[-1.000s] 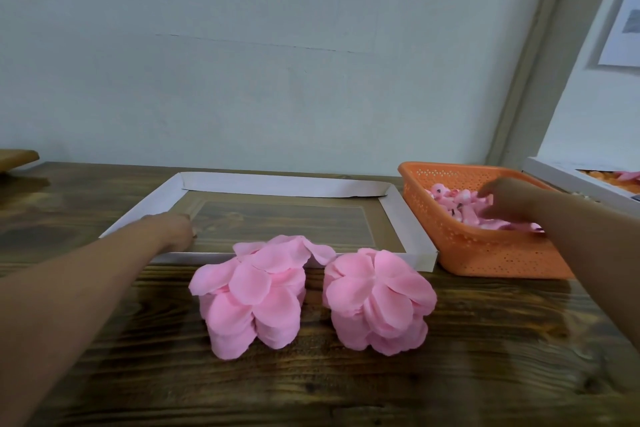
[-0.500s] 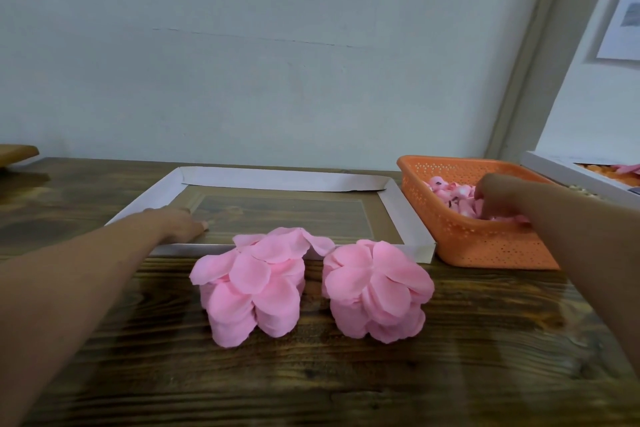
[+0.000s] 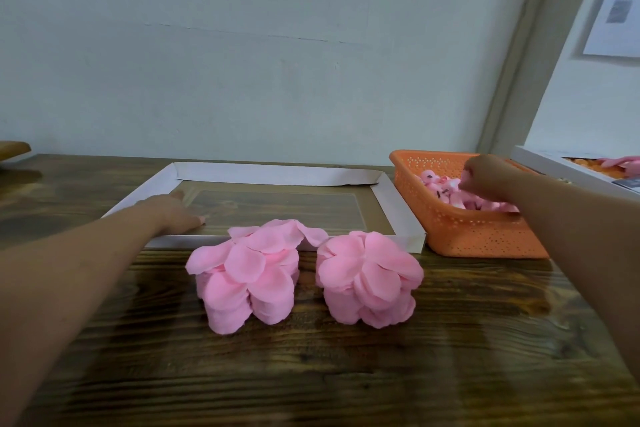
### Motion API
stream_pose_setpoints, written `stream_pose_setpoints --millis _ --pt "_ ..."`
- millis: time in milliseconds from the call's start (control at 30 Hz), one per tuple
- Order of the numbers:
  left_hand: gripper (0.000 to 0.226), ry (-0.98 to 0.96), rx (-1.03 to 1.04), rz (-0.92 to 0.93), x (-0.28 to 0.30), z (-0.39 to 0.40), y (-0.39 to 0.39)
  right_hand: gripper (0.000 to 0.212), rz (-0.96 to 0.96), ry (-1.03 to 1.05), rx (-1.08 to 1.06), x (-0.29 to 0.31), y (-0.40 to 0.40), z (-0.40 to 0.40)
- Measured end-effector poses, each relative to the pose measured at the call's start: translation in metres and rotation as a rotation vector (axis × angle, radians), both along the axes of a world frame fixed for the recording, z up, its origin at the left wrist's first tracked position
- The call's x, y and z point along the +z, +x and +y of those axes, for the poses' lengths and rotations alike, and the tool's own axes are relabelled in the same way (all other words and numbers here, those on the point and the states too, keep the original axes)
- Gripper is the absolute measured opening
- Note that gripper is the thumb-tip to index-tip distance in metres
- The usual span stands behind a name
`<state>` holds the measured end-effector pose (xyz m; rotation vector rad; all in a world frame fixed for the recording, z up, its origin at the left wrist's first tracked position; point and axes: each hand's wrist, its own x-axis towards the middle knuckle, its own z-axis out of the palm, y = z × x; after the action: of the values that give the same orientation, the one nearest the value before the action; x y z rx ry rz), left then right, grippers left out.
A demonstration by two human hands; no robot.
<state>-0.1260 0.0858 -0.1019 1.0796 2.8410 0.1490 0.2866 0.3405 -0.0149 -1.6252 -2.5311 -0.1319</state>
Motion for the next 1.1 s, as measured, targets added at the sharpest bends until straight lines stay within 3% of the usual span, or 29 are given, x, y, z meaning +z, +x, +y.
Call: stream_pose_setpoints --millis 233,300,367,433,567,633,733,900,1100 --pt "0.085 0.001 -0.013 0.075 0.004 -0.01 -0.001 0.011 0.687 -0.047 -0.019 0.007 0.009 0.007" --pt "0.077 0.031 -0.024 0.176 0.013 -0.012 0.006 0.013 0.788 -0.072 -0.04 0.009 0.013 0.007" --pt "0.059 0.189 -0.078 0.252 0.028 -0.008 0.025 0.009 0.892 -0.099 -0.044 0.011 0.015 0.005" --pt "0.047 0.249 -0.146 0.196 0.046 0.002 0.055 0.01 0.97 -0.095 -0.015 0.014 0.013 0.002" --pt "0.059 0.068 -0.159 -0.391 0.061 0.018 0.106 0.02 1.017 -0.071 0.085 0.021 0.001 -0.012" --pt "0.064 -0.035 -0.202 -0.535 0.061 0.021 0.118 0.015 1.012 -0.083 0.121 0.023 -0.001 -0.02" --pt "0.062 -0.049 -0.212 -0.563 0.06 0.022 0.127 0.008 1.004 -0.095 0.154 0.024 0.002 -0.029" --pt "0.014 0.157 -0.164 -0.71 0.059 0.022 0.129 0.011 0.989 -0.096 0.124 0.022 0.011 -0.036" --pt "0.009 0.309 -0.215 -0.633 0.067 0.017 0.127 0.01 0.983 -0.098 0.128 0.012 0.009 -0.033"
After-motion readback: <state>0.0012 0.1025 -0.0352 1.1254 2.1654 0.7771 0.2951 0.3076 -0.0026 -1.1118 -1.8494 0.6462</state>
